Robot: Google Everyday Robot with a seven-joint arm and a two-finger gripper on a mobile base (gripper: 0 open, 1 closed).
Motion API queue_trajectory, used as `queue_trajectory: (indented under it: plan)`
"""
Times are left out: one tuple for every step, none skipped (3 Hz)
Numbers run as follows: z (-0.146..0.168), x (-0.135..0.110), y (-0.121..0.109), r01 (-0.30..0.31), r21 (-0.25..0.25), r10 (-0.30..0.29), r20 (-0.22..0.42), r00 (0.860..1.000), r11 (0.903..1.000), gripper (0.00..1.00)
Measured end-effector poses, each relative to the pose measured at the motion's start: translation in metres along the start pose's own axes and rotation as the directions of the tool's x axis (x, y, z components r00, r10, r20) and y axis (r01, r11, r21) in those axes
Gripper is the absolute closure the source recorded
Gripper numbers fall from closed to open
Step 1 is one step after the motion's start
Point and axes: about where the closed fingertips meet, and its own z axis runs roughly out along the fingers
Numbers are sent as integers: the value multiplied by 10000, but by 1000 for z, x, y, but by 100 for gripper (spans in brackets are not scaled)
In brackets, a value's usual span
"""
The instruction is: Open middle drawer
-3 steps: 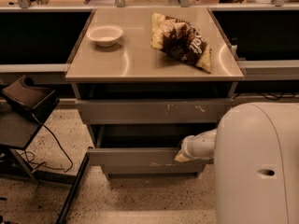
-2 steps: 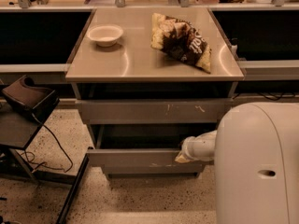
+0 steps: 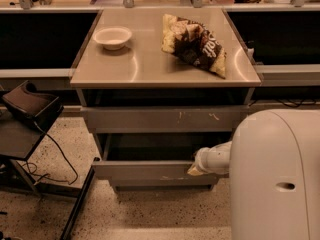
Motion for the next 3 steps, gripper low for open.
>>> queue_trajectory:
  plan:
    - [-1, -1, 0, -6, -4, 6, -2, 10000, 10000, 100]
    - [-1, 2, 7, -119, -58, 119, -15, 9999, 9999, 100]
    - [-1, 2, 7, -119, -58, 119, -15, 9999, 9999, 100]
